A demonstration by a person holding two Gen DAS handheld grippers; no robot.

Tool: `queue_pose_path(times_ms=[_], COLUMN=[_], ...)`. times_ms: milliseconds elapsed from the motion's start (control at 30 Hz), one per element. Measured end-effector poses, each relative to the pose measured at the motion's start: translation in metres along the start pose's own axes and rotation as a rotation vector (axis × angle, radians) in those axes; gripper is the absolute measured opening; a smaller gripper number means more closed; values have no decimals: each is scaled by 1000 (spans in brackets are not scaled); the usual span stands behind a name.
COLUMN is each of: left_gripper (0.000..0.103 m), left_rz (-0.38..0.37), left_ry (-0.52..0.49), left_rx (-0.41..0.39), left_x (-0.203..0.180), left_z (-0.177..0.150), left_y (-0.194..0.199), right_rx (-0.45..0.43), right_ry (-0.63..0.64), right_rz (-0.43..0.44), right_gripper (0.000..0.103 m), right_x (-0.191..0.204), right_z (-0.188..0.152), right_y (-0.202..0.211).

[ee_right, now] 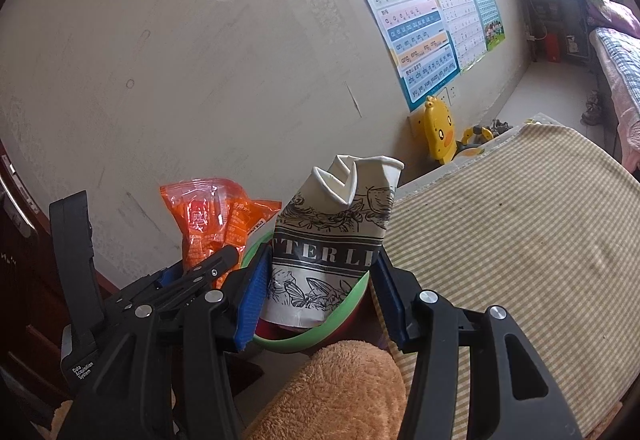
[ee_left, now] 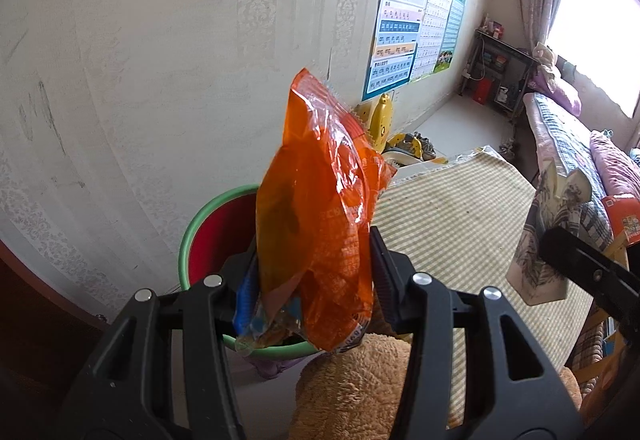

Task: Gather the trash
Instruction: 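Carry the orange packet and white paper cup over the red bin, then open the left gripper over the bin while the right gripper releases the paper cup in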

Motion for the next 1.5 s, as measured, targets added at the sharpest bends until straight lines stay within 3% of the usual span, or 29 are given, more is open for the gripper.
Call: queue_pose_path(times_ms=[900, 1500], left_gripper=[47, 47], left_rz=[105, 118], left_ry=[54, 82], left_rx=[113, 206], left_x=[40, 55], left_z=[-16, -32], left_y=[-58, -97], right_rx=[141, 227], right_ry=[52, 84], right_rz=[1, -8], right_gripper=[49, 49], right_x=[5, 6], right_z=[-7, -18], right_y=[-74, -120])
Point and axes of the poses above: each gripper's, at about its wrist camera, not at the fingertips, and y roughly against the way its jaws point, x to its left, z to its top, the point moved 5 cm from there along -y, roughly the way its jaws point, and after that the axes turned 9 degrees about z, right-handed, at the moved point
